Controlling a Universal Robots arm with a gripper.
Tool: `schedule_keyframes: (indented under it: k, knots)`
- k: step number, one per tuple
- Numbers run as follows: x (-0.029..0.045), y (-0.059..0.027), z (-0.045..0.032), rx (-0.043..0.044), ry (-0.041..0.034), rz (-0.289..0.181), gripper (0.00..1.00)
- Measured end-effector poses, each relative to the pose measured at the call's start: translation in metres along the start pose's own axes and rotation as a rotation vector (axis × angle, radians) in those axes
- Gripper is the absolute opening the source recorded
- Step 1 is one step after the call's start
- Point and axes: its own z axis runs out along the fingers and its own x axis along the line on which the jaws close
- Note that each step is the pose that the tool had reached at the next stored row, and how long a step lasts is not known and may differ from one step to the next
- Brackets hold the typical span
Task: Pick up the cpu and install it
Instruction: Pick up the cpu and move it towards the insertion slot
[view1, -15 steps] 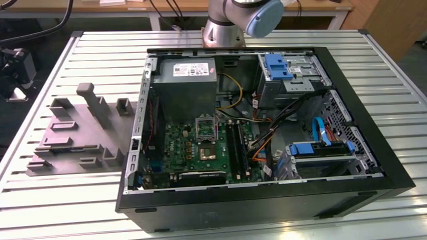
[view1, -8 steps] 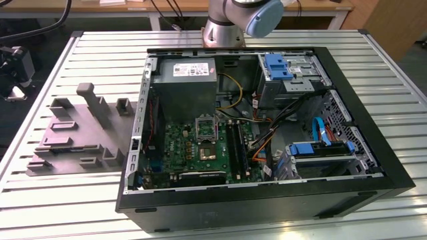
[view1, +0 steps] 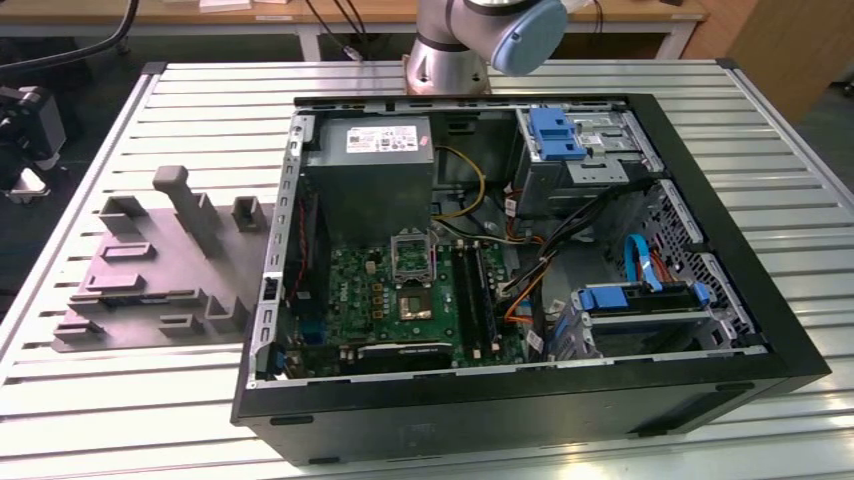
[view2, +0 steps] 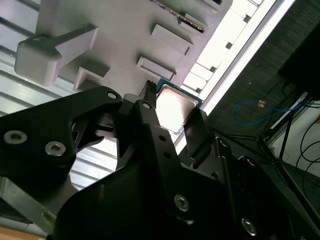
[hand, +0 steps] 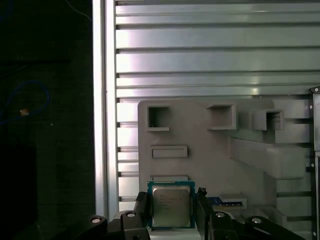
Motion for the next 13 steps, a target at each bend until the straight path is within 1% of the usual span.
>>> schedule_keyframes:
  k: [13]
  knots:
    - [-0.0001,0.0003,-0.0118,0.0000,0.0000,0.000,0.47]
